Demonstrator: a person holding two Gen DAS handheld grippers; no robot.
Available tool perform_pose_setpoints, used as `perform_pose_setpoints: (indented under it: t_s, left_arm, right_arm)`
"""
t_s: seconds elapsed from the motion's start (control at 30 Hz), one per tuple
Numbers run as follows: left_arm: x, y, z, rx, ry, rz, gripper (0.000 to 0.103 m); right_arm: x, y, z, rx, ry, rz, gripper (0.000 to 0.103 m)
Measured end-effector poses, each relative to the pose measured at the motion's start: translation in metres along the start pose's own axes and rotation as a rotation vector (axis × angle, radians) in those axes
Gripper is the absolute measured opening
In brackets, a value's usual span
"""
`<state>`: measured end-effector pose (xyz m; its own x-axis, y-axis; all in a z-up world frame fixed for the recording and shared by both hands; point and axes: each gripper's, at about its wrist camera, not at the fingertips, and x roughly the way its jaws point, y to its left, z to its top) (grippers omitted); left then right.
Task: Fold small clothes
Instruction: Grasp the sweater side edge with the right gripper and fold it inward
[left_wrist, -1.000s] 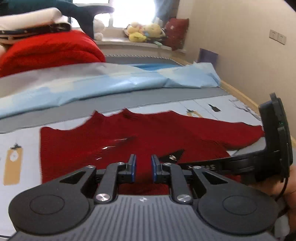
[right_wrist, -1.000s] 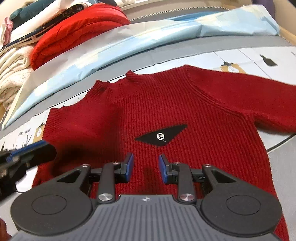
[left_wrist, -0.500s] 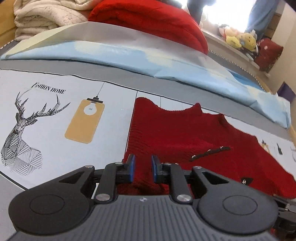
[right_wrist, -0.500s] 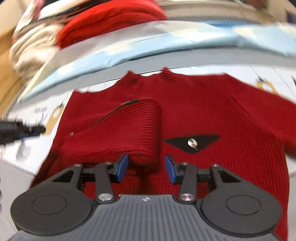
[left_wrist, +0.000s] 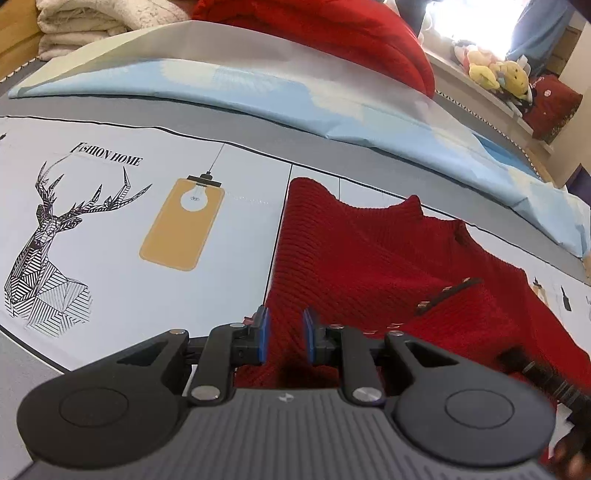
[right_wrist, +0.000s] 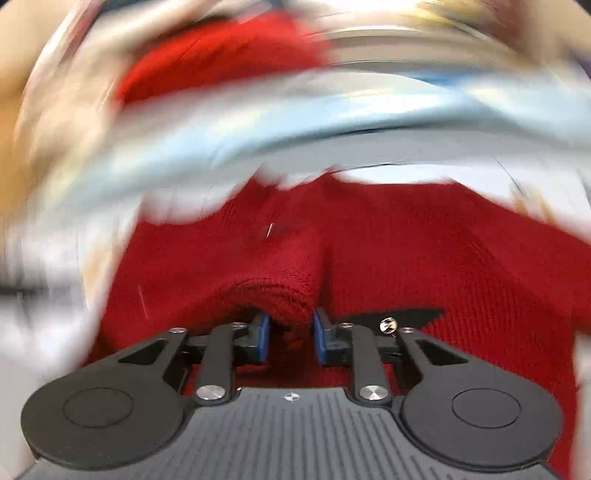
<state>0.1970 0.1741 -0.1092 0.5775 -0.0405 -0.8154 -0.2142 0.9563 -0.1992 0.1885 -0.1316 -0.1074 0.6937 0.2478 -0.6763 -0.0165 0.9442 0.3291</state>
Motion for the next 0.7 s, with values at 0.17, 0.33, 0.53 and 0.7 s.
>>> perform_pose_setpoints:
  t_s: [0.17,0.33,0.53,0.7]
  left_arm:
    - [0.001,-0.002,-0.002,0.010,0.005,-0.003,0.020]
    - [0.007,-0.009,-0.006,0.039,0.029,-0.008,0.020]
    - [0.012,-0.012,-0.009,0.047,0.045,-0.003,0.021]
    - [0.013,-0.014,-0.009,0.049,0.049,-0.006,0.021]
  right_arm:
    - [-0.001,-0.060,-0.014,0.466,0.023,-0.078,0.022]
    - [-0.004,-0.085,-0.017,0.585,0.030,-0.106,0.025]
    - [-0.016,-0.110,-0.008,0.638,-0.018,-0.141,0.025]
    - [-0.013,-0.122,-0.010,0.645,-0.003,-0.147,0.022]
